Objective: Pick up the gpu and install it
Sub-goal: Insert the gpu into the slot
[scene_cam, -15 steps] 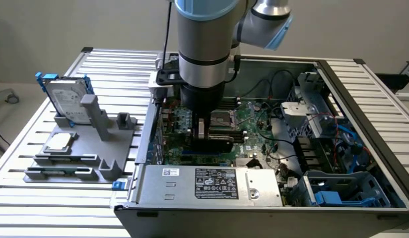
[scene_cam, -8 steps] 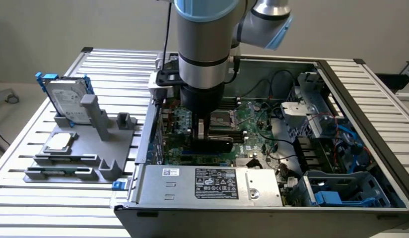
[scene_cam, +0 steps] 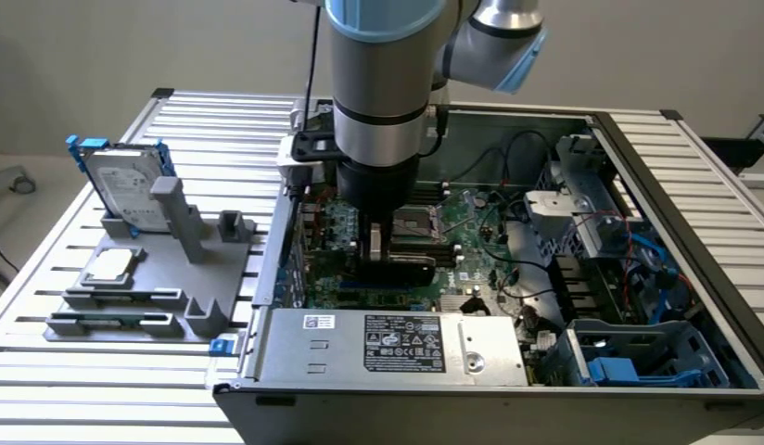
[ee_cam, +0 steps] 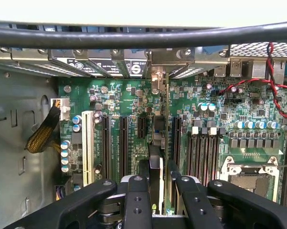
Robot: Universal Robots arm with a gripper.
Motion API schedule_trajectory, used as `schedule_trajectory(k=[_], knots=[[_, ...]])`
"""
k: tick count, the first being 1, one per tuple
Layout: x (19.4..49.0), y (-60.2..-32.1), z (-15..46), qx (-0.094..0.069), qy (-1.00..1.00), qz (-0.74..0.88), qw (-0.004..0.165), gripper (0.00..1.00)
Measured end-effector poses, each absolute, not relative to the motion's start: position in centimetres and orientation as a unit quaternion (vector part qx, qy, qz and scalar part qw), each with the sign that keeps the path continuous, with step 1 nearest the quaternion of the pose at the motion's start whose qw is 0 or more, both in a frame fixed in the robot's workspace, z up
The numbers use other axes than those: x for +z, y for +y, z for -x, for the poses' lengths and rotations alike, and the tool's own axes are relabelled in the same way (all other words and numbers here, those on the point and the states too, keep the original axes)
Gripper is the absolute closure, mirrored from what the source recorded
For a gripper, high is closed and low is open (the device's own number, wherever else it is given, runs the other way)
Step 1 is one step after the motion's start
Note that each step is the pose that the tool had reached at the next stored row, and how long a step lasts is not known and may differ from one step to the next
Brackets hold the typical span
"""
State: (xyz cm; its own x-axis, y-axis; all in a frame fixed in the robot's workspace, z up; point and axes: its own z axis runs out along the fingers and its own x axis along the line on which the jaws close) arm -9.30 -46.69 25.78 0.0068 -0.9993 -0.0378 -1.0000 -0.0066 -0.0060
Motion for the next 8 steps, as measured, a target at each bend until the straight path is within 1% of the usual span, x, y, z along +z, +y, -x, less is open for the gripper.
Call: schedule_trajectory(k=[1, 2, 3, 4, 6, 7, 8], knots=[[25.77, -46.68, 9.3, 0.011, 0.705, 0.709, 0.015, 0.73], [25.77, -46.68, 9.3, 0.012, 0.705, 0.709, 0.015, 0.67], [25.79, -46.69, 9.3, 0.012, 0.705, 0.709, 0.015, 0.67], [25.85, -46.69, 9.3, 0.012, 0.705, 0.709, 0.015, 0.6], [26.1, -46.69, 9.3, 0.012, 0.705, 0.709, 0.014, 0.6], [26.27, -46.69, 9.3, 0.013, 0.705, 0.709, 0.014, 0.54], [26.44, -46.69, 9.3, 0.013, 0.705, 0.709, 0.014, 0.54]])
